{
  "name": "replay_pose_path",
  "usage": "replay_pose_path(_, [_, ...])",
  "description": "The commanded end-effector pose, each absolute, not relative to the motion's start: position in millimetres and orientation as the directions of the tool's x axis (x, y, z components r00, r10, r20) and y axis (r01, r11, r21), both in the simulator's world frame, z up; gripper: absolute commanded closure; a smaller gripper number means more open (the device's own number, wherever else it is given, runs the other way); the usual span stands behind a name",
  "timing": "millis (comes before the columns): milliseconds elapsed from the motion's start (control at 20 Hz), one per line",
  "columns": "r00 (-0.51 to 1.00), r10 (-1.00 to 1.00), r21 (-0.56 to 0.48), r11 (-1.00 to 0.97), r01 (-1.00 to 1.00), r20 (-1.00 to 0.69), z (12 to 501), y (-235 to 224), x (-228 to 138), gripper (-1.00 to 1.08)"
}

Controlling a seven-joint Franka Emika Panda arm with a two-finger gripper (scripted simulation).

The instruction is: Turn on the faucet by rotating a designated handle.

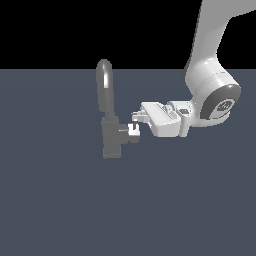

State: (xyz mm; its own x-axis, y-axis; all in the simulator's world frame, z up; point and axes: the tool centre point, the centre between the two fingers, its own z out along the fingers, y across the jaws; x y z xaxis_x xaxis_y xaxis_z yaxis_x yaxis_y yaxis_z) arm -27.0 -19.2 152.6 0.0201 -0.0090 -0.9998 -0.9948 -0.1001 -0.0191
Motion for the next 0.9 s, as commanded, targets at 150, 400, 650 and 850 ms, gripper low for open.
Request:
replay_pose_path(150, [-0.012, -0.002, 0.012, -0.105, -0.994, -1.000, 132.2, -22.8, -59.1, 1.08])
replay_pose_path(400, [0.018, -0.005, -0.018, -0.105, -0.994, -1.000, 136.5, -22.3, -55.2, 1.08])
replay_pose_path(650, [0.001, -0.003, -0.001, -0.106, -0.994, -1.000, 104.1, -23.8, -68.6, 1.08])
replay_pose_path(850, [-0.013, -0.002, 0.013, -0.106, -0.994, -1.000, 78.9, -25.0, -79.3, 1.08])
